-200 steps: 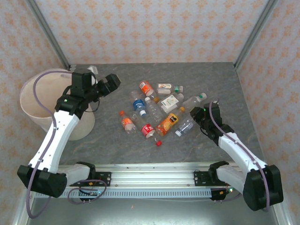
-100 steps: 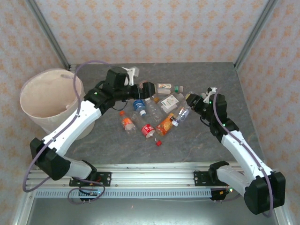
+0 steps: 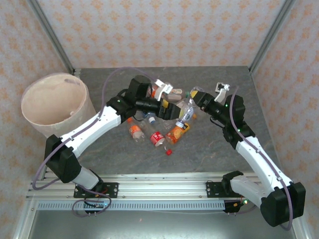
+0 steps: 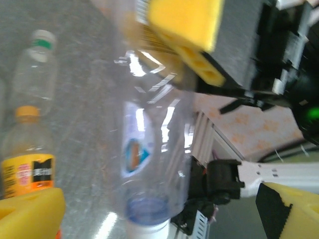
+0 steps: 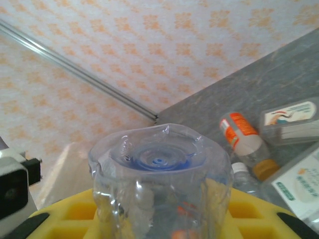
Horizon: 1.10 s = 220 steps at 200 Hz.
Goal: Put the plastic bottles in the bin
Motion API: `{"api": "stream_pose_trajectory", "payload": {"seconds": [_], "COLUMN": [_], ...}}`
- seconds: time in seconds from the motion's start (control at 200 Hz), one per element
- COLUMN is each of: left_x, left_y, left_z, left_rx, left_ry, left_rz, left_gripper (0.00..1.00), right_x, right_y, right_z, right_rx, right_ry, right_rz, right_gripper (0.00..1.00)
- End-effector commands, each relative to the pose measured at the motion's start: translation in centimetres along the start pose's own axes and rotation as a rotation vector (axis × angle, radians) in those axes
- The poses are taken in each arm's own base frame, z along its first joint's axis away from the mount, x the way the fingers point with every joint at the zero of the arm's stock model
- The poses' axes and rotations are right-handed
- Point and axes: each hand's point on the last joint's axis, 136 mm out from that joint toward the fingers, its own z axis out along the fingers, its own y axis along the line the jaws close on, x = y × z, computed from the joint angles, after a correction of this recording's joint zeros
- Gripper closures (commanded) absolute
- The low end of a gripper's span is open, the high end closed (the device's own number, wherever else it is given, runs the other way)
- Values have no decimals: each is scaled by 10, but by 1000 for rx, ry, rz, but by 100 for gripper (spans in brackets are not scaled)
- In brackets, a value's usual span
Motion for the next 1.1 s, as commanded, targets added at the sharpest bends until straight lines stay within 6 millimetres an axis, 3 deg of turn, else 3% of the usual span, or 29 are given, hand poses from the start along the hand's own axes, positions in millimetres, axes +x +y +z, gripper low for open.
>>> {"api": "stream_pose_trajectory", "payload": {"seconds": [0.0,0.215,0.33,0.51,0.575,0.63,0.681,0.761,0.796,1.096], "left_x": [-13,-16,-20,-22,-20,-21,-22,-24,-26,-37], "left_y": [-7,-9,-24,-32,-33,-30,-24,-7,3,39], "left_z": [7,18,15,13,13,12,11,10,9,-1], "left_rx": [43,47,112,154,156,136,99,-9,-68,-296], "left_ry": [-16,7,-14,-13,-14,-21,-32,-43,-47,-117], "left_rz": [55,60,111,115,118,116,111,89,75,43], "left_gripper": [0,8,13,41,48,48,50,54,54,55], "right_x": [-17,-2,1,3,4,4,4,2,0,-5], "right_y": [49,68,82,93,93,91,89,75,68,45], "right_z": [-1,10,12,12,11,11,11,14,15,11], "right_rx": [-173,-212,-282,-353,-354,-347,-333,-252,-216,-101], "right_ry": [-44,-8,0,9,10,9,8,-7,-17,-76], "right_rz": [-15,-37,-34,-28,-35,-36,-36,-7,0,13], "right_gripper": [69,69,69,68,68,66,62,40,34,15]}}
